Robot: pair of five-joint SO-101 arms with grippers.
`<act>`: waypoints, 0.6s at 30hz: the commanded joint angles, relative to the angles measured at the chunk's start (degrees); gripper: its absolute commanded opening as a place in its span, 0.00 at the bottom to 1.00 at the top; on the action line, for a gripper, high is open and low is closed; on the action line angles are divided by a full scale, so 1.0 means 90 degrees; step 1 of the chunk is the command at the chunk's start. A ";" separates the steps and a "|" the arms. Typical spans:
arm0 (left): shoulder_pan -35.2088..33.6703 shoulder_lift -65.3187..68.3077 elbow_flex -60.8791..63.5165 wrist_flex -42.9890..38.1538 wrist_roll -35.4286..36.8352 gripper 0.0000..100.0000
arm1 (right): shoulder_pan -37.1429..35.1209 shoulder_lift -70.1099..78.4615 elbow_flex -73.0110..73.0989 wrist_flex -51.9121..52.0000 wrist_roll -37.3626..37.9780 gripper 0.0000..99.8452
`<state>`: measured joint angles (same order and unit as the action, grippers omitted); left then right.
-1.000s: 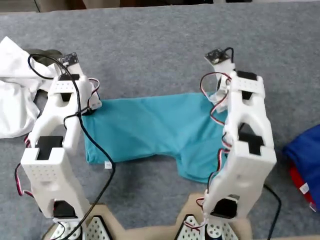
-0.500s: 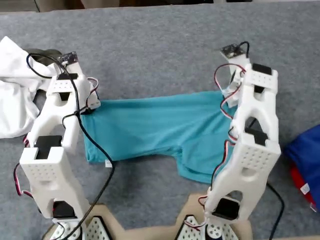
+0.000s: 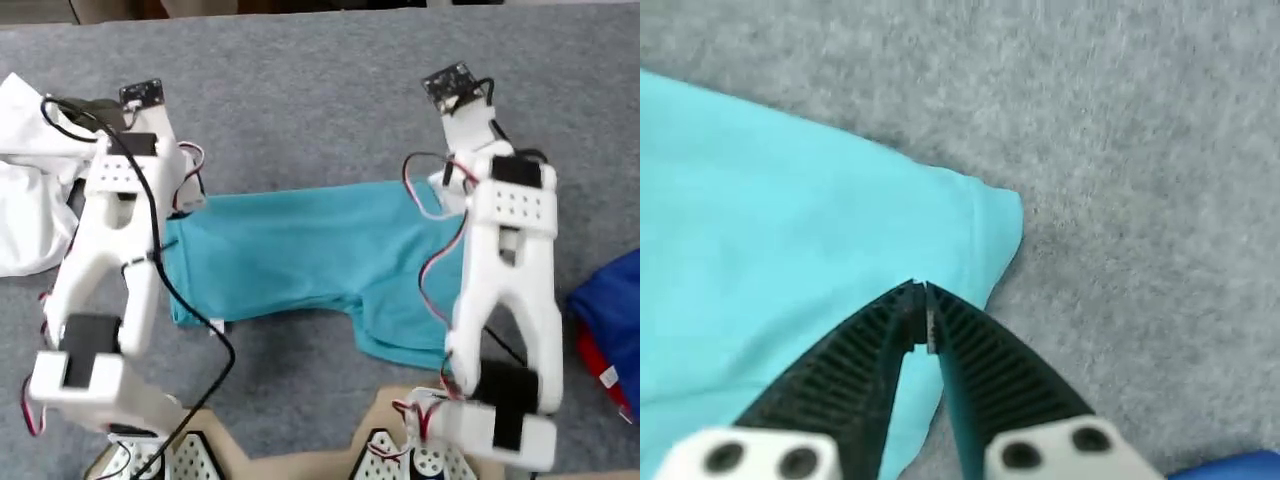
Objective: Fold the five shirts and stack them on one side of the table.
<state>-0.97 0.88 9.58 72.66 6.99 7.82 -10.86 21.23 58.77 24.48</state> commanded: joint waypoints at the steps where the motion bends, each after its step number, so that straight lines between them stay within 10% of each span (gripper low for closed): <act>1: 0.0274 -0.0874 0.0918 0.0078 -0.0283 0.02 | -0.0034 -0.0620 0.0562 -0.0127 0.0127 0.01; 18: 0.0410 -0.1968 0.4620 -0.2354 -0.0723 0.02 | 0.0464 -0.0337 0.1998 -0.0811 0.0313 0.01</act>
<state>2.73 -14.86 49.76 54.02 0.92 11.43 -13.14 38.55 53.67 26.86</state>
